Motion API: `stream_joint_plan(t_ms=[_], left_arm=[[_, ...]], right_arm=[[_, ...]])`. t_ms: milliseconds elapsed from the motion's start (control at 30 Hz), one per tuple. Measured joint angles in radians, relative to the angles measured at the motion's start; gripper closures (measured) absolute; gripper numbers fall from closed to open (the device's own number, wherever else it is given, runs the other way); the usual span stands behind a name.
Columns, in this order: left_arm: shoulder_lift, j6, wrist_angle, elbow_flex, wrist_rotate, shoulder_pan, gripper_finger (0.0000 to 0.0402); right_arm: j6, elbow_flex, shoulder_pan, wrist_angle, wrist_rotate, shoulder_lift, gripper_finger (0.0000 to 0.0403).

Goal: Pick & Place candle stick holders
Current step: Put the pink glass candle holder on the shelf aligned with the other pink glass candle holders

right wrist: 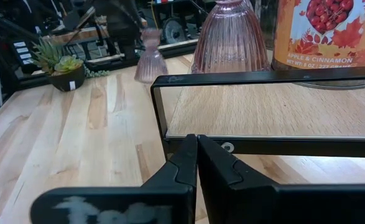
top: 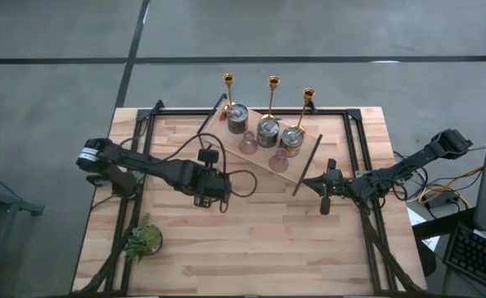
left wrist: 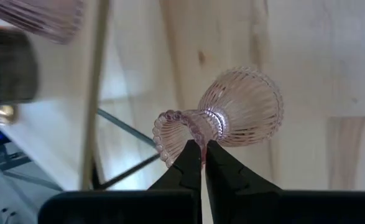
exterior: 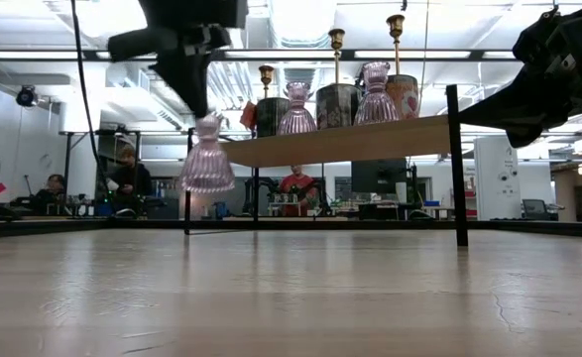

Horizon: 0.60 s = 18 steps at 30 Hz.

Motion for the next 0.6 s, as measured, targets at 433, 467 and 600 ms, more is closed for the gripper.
stream_joint_plan(t_ms=[433, 467, 600], left_arm=[[0.000, 0.103, -0.160, 0.255, -0.088, 0.088, 0.0395], [0.000, 0.113, -0.165, 0.269, -0.098, 0.095, 0.0395], [0.000, 0.170, -0.166, 0.314, -0.129, 0.132, 0.0395]], right_arm=[[0.000, 0.000, 0.000, 0.000, 0.000, 0.000, 0.0394], [0.000, 0.000, 0.000, 0.000, 0.000, 0.000, 0.0394], [0.000, 0.000, 0.000, 0.000, 0.000, 0.000, 0.0394]])
